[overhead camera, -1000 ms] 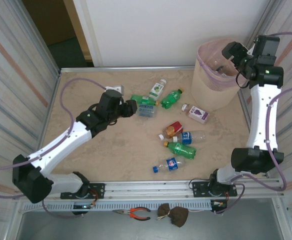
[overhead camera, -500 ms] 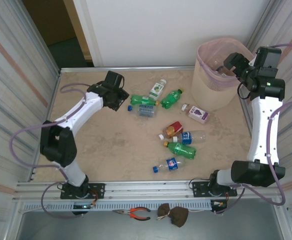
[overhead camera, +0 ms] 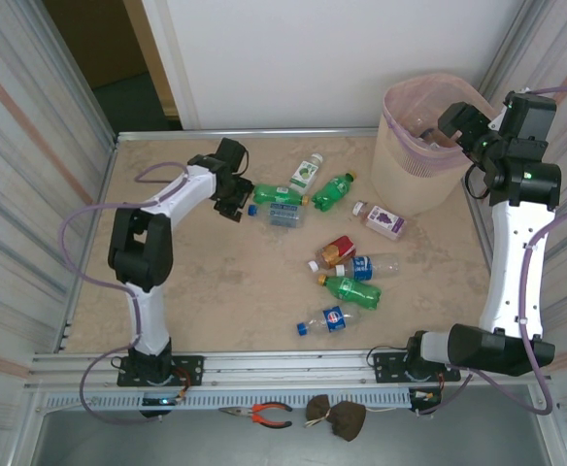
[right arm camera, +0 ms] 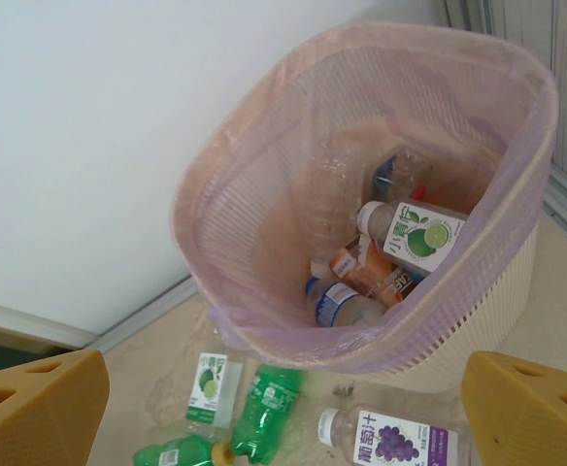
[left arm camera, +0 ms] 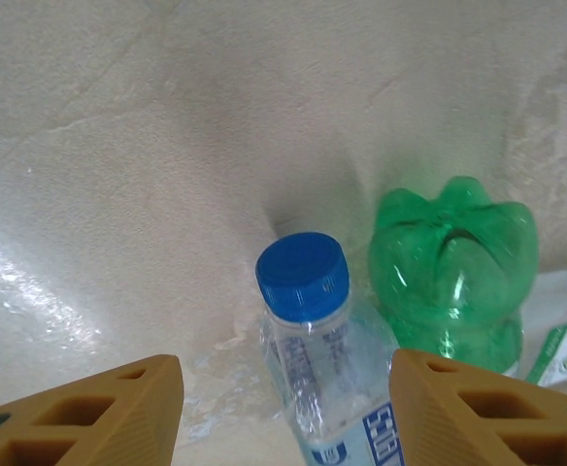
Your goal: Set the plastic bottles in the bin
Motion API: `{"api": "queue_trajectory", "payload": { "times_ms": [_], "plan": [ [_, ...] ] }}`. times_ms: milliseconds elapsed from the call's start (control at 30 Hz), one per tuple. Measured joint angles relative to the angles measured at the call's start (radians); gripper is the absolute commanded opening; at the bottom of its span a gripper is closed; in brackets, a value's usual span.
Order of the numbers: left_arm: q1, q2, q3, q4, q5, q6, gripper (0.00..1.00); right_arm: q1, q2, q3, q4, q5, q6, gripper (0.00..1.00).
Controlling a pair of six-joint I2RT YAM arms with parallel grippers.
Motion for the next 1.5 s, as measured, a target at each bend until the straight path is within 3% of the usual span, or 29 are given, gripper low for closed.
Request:
{"api": "queue_trajectory", "payload": {
  "times_ms": [300, 767, 1500],
  "plan": [
    [0.002, 0.094, 0.045, 0.002, 0.057, -0.074, 0.61, 0.000, -0.024, -0.019, 0.000, 0.007, 0.000, 0.92],
    [0.008, 0.175, 0.055, 0.038, 0.100, -0.145, 0.56, 0.000, -0.048, -0.032, -0.001, 0.019, 0.000, 0.91],
    [0.013, 0.144, -0.034, 0.140, 0.123, -0.194, 0.33, 0.000, -0.094, -0.048, -0.002, 0.025, -0.004, 0.88]
  ]
}}
